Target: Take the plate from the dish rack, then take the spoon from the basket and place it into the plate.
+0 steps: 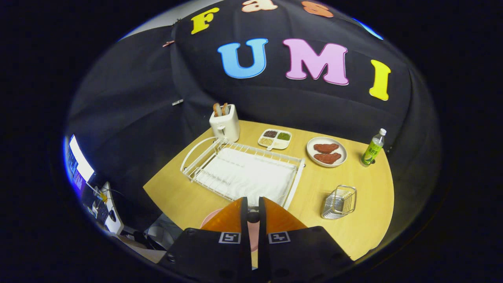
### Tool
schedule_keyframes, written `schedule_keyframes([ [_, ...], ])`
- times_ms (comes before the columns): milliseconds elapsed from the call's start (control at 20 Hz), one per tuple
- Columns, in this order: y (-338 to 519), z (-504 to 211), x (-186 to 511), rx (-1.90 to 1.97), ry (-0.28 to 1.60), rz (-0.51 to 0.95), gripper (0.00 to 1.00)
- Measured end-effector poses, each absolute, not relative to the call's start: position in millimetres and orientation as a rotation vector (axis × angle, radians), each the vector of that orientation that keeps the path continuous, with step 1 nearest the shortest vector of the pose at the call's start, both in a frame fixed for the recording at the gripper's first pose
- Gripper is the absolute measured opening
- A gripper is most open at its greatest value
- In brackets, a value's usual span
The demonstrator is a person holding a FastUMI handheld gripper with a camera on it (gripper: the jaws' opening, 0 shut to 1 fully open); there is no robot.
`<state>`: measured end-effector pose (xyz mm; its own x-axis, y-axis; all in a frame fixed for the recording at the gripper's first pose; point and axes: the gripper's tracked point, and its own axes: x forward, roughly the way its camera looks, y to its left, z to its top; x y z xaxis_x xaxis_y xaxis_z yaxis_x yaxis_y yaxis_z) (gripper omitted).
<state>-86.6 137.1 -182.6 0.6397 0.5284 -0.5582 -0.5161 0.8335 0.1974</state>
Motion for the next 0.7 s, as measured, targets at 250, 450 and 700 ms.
schedule_keyframes([
  [250, 163, -246, -94, -0.046, 0.703, 0.618, 0.10],
  [450, 195, -275, -99, -0.039, 0.702, 0.669, 0.11],
  [700, 214, -282, -115, -0.044, 0.633, 0.770, 0.11],
])
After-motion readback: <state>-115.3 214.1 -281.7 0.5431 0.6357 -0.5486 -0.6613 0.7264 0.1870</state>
